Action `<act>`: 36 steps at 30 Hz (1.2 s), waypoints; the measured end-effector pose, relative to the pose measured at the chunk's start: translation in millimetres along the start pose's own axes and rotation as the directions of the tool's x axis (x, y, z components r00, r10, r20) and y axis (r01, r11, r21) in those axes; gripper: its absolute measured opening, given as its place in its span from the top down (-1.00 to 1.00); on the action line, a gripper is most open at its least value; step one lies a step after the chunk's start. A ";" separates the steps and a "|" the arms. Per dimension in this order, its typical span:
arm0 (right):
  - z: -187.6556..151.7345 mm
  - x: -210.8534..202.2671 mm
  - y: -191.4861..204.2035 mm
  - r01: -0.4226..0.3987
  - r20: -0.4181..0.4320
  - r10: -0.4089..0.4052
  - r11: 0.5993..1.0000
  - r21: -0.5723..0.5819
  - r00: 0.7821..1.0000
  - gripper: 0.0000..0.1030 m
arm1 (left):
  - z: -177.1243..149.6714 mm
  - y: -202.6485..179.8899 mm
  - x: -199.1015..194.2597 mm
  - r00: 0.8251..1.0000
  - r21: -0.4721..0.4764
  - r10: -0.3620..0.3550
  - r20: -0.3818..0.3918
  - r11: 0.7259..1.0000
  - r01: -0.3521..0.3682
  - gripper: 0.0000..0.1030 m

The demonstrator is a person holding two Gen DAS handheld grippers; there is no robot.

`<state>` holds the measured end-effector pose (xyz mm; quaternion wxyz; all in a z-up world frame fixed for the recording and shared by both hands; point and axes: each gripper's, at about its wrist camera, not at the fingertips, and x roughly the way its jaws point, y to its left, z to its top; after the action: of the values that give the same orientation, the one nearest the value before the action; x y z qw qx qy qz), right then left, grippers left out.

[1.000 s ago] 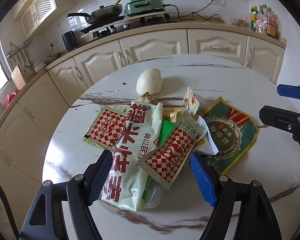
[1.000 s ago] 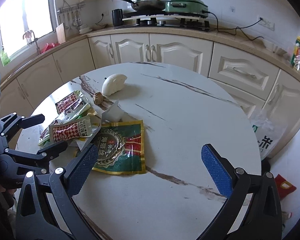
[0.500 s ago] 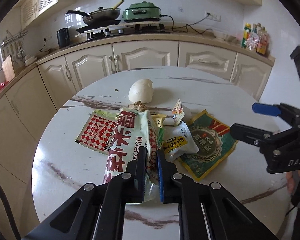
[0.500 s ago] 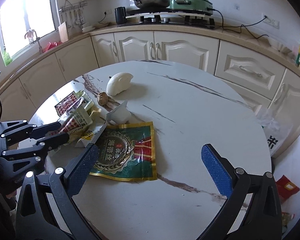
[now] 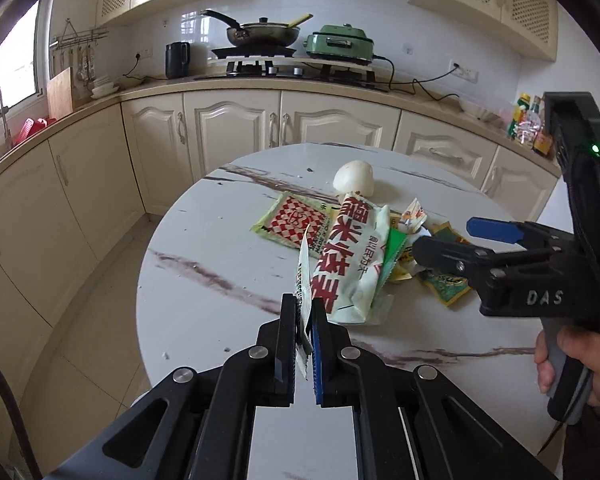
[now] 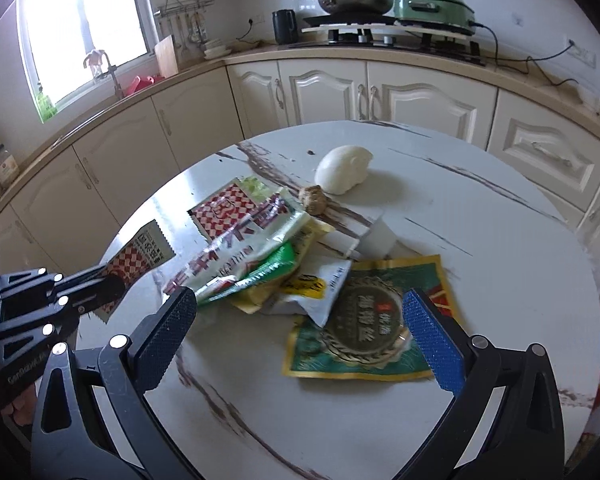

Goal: Collect trash
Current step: 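Grasp the white rice bag with the left gripper while the right gripper grasps the green packet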

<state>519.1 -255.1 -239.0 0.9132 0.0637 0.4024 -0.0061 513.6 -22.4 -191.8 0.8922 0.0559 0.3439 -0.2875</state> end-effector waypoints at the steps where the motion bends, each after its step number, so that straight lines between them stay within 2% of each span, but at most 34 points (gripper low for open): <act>1: 4.7 4.3 3.7 0.001 0.005 -0.001 1.000 0.002 1.000 -1.00 | -2.5 4.2 -4.4 1.000 -0.009 0.008 0.007 1.000 -0.008 0.95; 6: 20.0 35.1 23.5 -0.024 -0.034 0.026 0.998 0.049 0.999 -0.95 | -9.2 22.1 -18.0 1.000 -0.035 0.023 0.013 0.999 -0.022 0.95; 9: 20.2 58.2 37.5 0.064 -0.107 -0.059 0.997 0.045 0.993 -0.95 | -15.8 29.6 -21.7 1.000 -0.054 0.026 0.010 0.998 -0.025 0.95; 11: 15.0 64.5 35.4 0.125 -0.142 -0.108 0.985 0.116 0.984 -0.96 | -20.2 34.2 -24.9 1.000 -0.060 0.023 0.011 0.998 -0.022 0.95; 13: 7.4 60.0 35.7 0.176 -0.140 -0.154 0.971 0.160 0.978 -0.98 | -20.0 40.3 -26.4 1.000 -0.060 0.022 0.014 0.998 -0.022 0.95; 15: -1.5 51.3 35.6 0.168 -0.130 -0.143 0.964 0.206 0.981 -0.98 | -23.3 41.4 -28.6 1.000 -0.051 0.018 0.018 0.999 -0.017 0.95; 18: -8.0 43.0 43.2 0.220 -0.120 -0.197 0.947 0.233 0.973 -1.00 | -24.6 44.7 -28.7 1.000 -0.060 0.008 0.022 0.998 -0.007 0.95; 22: -10.4 54.0 54.6 0.218 -0.201 -0.162 0.930 0.297 0.966 -1.00 | -23.2 50.4 -29.3 1.000 -0.064 -0.009 0.020 0.998 0.010 0.95; 24: -6.4 61.8 66.2 0.181 -0.189 -0.133 0.948 0.261 0.973 -1.00 | -23.0 54.7 -30.3 1.000 -0.058 -0.012 0.015 0.998 0.013 0.95; 26: -2.2 74.7 65.6 0.183 -0.200 -0.132 0.948 0.259 0.971 -1.00 | -24.6 56.0 -33.3 1.000 -0.064 -0.020 0.018 0.998 0.021 0.95; 28: 2.3 78.4 61.7 0.214 -0.194 -0.166 0.943 0.255 0.967 -0.98 | -26.1 56.6 -36.1 0.999 -0.069 -0.025 0.025 0.997 0.027 0.95; 29: 4.0 80.4 59.9 0.200 -0.184 -0.155 0.946 0.254 0.971 -0.96 | -26.7 57.1 -37.0 0.999 -0.072 -0.033 0.025 0.997 0.035 0.95; 30: 5.5 82.2 59.2 0.209 -0.177 -0.170 0.949 0.234 0.969 -0.92 | -27.1 57.2 -37.3 0.999 -0.075 -0.039 0.023 0.996 0.041 0.95; 32: 6.8 85.2 62.6 0.237 -0.168 -0.209 0.957 0.167 0.963 -0.49 | -26.5 56.8 -37.2 0.999 -0.082 -0.043 0.022 0.996 0.044 0.95; 34: 6.7 82.6 61.1 0.211 -0.153 -0.188 0.967 0.144 0.970 -0.22 | -25.6 54.9 -39.2 0.998 -0.081 -0.049 0.025 0.995 0.051 0.95; 36: 5.7 77.4 54.7 0.154 -0.140 -0.131 0.974 0.167 0.981 -0.21 | -24.2 52.1 -41.6 0.998 -0.083 -0.057 0.027 0.995 0.059 0.95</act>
<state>579.1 -198.5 -286.1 0.8734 0.1157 0.4617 -0.1034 503.3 47.7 -188.4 0.8893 0.0048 0.3460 -0.2992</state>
